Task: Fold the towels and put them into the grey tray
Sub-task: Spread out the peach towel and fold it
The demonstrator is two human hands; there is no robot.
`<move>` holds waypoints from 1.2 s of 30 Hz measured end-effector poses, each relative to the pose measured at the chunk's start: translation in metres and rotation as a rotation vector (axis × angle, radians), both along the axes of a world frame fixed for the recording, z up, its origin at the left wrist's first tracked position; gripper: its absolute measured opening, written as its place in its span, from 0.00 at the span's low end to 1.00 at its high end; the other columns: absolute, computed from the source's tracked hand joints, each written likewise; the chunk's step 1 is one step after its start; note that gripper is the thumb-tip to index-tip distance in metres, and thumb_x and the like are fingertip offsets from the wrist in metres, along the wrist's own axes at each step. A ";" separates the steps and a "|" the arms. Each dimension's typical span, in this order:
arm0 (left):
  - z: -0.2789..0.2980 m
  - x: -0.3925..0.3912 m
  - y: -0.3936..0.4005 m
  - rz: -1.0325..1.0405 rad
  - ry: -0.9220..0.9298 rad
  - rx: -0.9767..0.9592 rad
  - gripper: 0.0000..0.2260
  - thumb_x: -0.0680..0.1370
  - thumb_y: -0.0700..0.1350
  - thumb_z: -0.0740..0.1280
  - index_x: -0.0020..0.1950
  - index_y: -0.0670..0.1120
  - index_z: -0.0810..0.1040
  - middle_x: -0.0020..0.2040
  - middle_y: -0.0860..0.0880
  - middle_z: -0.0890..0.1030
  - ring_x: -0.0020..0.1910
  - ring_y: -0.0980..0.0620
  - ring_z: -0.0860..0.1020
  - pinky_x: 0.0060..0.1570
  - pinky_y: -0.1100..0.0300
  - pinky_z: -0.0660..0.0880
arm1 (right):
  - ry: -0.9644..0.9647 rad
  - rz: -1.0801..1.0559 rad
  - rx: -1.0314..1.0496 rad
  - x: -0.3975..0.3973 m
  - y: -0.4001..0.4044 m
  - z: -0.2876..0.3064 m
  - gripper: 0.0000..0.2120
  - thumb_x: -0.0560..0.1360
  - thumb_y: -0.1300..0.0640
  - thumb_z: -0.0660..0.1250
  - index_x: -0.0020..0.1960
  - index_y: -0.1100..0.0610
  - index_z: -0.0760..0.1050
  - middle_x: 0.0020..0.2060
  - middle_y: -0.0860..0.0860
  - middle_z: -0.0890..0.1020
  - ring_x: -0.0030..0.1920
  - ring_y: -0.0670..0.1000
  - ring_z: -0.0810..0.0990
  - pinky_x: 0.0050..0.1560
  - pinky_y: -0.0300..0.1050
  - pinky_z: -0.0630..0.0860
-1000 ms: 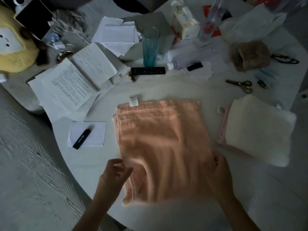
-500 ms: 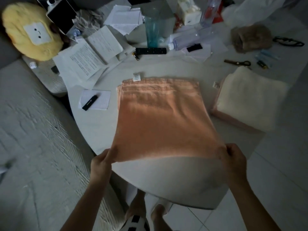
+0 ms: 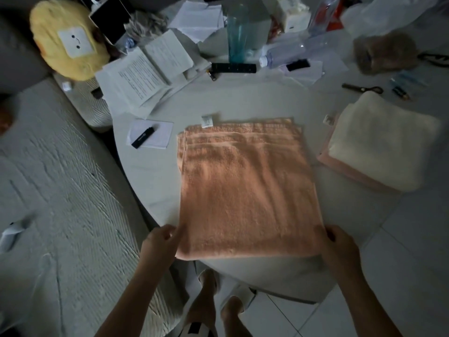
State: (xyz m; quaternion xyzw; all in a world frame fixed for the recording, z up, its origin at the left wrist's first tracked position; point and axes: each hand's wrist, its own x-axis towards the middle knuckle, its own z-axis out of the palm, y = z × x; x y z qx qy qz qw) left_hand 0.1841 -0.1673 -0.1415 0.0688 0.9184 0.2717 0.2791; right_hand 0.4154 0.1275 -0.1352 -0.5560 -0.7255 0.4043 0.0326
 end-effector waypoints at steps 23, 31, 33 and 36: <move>0.001 -0.215 0.180 0.117 0.060 0.312 0.13 0.75 0.52 0.71 0.38 0.43 0.78 0.31 0.48 0.76 0.29 0.49 0.73 0.26 0.64 0.67 | -0.007 0.126 0.316 -0.113 0.072 -0.006 0.08 0.75 0.52 0.68 0.53 0.50 0.74 0.44 0.48 0.80 0.44 0.51 0.79 0.40 0.44 0.72; -0.009 -0.228 0.201 -0.022 0.309 0.178 0.14 0.81 0.47 0.60 0.66 0.45 0.70 0.55 0.41 0.78 0.46 0.44 0.77 0.43 0.52 0.73 | -0.243 0.482 0.490 -0.186 0.051 -0.024 0.30 0.81 0.43 0.54 0.79 0.54 0.55 0.79 0.54 0.54 0.79 0.56 0.52 0.76 0.59 0.56; -0.012 -0.225 0.192 -0.031 0.373 0.069 0.20 0.81 0.42 0.60 0.74 0.47 0.63 0.63 0.37 0.71 0.46 0.41 0.76 0.44 0.49 0.74 | -0.379 0.463 0.492 -0.190 0.056 -0.033 0.30 0.81 0.43 0.51 0.79 0.55 0.52 0.80 0.54 0.50 0.79 0.56 0.49 0.76 0.59 0.52; -0.003 -0.193 0.179 -0.161 0.723 0.223 0.25 0.80 0.39 0.62 0.77 0.48 0.61 0.68 0.38 0.67 0.59 0.42 0.73 0.55 0.48 0.75 | -0.412 0.409 0.490 -0.206 0.057 -0.033 0.33 0.80 0.43 0.52 0.80 0.57 0.50 0.80 0.56 0.50 0.79 0.58 0.48 0.76 0.61 0.49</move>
